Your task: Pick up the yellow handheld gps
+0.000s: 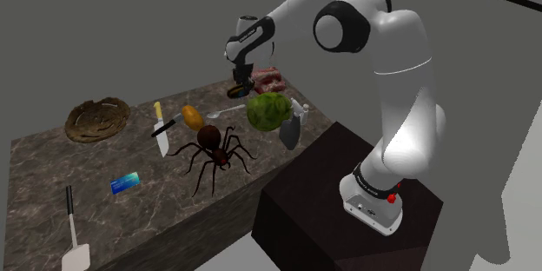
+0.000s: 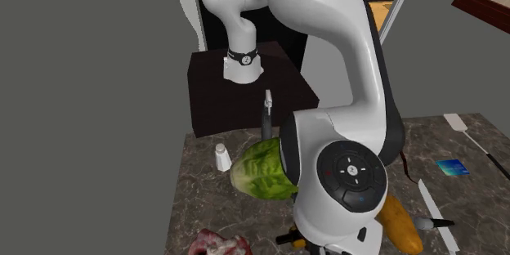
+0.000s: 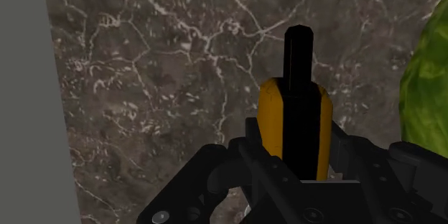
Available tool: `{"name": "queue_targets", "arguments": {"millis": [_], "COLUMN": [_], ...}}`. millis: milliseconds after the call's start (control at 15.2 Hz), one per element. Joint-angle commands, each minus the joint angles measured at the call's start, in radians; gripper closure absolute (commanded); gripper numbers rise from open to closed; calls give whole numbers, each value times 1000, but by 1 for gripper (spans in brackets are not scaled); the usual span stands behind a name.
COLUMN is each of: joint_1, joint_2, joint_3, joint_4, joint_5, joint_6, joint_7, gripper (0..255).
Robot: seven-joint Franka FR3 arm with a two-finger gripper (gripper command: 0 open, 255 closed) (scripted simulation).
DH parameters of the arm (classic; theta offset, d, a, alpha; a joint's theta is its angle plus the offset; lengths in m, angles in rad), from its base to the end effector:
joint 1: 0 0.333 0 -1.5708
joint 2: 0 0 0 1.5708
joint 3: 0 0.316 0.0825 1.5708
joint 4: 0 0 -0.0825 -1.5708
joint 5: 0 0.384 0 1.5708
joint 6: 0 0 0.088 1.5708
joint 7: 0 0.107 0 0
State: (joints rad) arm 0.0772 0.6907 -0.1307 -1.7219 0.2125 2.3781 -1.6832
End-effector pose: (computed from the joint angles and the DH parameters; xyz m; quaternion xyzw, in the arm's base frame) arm 0.6669 -0.0259 0.1859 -0.7304 -0.6822 -0.0154 0.0291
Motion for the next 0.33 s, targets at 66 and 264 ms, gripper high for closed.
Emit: {"name": "queue_targets", "arguments": {"millis": [66,264], "joint_1": [4,5], "joint_2": [-32,-43], "joint_3": [-5,-7], "joint_4": [-8,-9], "joint_5": [-6,-8], "joint_6": [-24,-34], "joint_7": [5,7], "gripper": [255,255]}}
